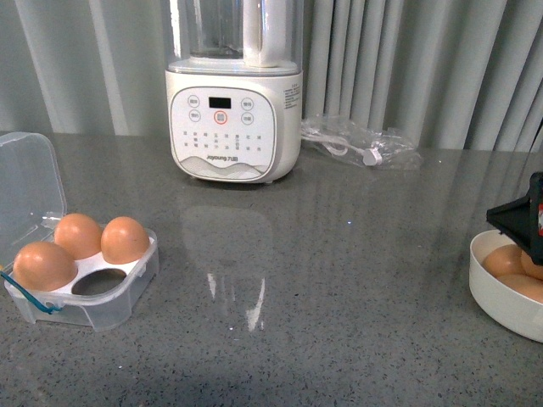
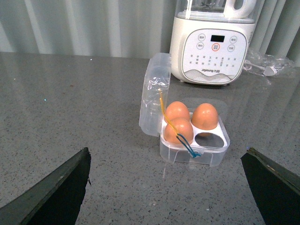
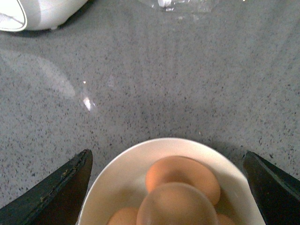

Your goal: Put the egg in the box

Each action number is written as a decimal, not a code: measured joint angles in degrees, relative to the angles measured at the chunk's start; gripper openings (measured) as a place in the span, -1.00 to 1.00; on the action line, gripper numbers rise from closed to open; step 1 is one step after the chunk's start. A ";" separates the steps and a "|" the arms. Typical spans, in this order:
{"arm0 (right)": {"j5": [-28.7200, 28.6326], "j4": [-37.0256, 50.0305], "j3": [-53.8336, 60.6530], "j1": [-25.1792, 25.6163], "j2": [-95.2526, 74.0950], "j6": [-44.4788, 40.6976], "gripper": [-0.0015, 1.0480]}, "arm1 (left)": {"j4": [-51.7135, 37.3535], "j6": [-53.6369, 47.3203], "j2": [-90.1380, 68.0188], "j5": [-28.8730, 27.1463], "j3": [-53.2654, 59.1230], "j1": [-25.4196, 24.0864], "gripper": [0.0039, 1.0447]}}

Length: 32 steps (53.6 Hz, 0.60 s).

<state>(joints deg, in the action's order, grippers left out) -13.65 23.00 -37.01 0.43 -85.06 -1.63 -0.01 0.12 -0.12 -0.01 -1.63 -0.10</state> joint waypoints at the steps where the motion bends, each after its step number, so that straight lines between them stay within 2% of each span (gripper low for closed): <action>1: -0.02 0.09 0.24 0.00 -0.15 -0.20 0.86 | 0.00 0.00 0.00 0.02 0.02 0.00 0.87; 27: -1.07 1.22 2.67 1.01 -0.76 -1.18 0.86 | 0.00 0.00 0.00 0.00 0.00 0.00 0.87; 29: -1.09 1.29 2.69 1.05 -0.76 -1.18 0.78 | 0.00 0.00 0.00 0.00 0.02 0.00 0.87; 32: -1.22 1.49 2.69 1.16 -0.76 -1.20 0.54 | 0.00 0.00 0.00 0.00 0.02 0.00 0.87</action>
<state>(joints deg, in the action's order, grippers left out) -14.87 24.49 -34.33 1.58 -85.82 -2.83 -0.01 0.12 -0.12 -0.01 -1.61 -0.10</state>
